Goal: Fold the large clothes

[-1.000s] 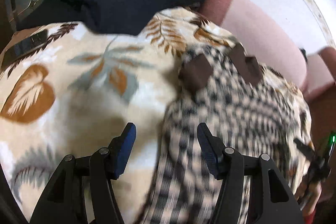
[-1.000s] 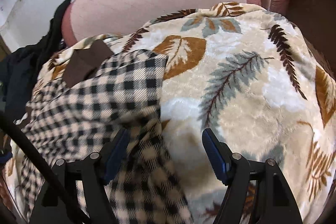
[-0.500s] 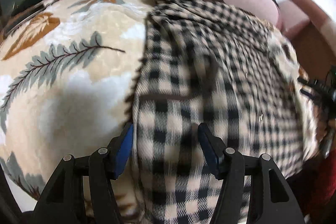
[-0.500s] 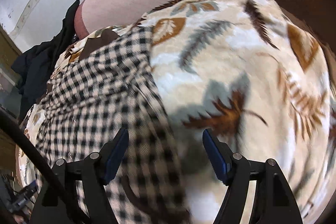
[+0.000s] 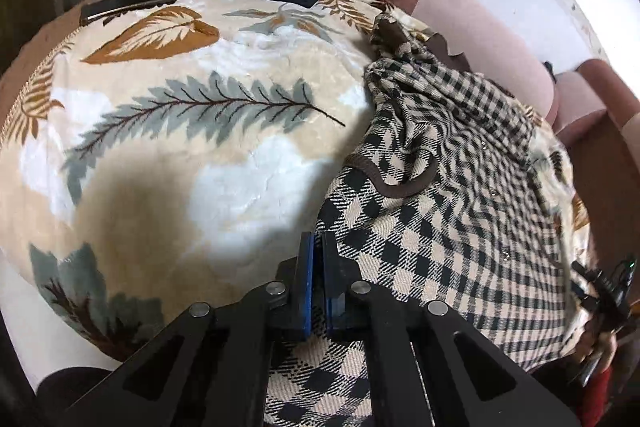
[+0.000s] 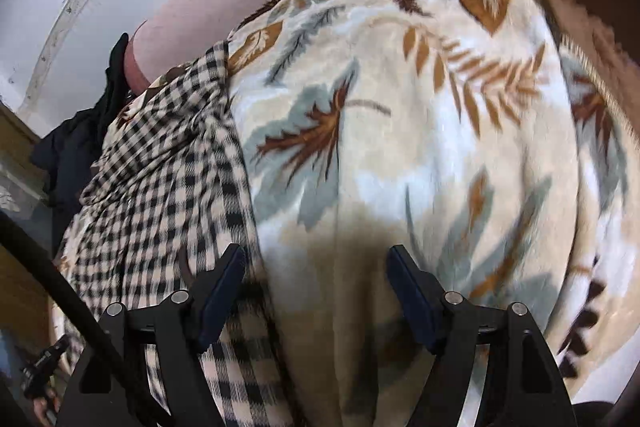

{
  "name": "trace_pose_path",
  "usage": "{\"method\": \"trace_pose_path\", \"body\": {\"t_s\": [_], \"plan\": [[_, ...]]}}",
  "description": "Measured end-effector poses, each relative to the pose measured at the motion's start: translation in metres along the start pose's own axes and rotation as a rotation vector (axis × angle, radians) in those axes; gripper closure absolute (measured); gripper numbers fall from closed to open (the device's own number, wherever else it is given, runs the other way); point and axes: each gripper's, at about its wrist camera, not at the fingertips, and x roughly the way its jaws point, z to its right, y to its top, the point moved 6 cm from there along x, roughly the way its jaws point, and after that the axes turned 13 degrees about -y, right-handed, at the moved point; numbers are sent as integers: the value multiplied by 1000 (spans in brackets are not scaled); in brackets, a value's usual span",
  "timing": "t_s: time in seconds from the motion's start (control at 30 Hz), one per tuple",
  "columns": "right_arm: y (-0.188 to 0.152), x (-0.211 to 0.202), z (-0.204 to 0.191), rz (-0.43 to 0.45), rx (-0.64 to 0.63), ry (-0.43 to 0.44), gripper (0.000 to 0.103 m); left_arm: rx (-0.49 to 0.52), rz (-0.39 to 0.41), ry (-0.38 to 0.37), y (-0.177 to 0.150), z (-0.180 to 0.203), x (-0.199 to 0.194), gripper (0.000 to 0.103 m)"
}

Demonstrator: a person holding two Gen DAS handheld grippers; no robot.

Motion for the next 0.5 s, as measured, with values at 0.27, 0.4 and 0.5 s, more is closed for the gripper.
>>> {"method": "trace_pose_path", "body": {"t_s": [0.27, 0.4, 0.5], "plan": [[-29, -9, -18, 21, -94, 80, 24, -22, 55, -41, -5, 2, -7, 55], [-33, -21, -22, 56, -90, 131, 24, -79, 103, -63, -1, -8, -21, 55], [-34, -23, -27, 61, -94, 158, 24, -62, 104, -59, 4, -8, -22, 52]]}}
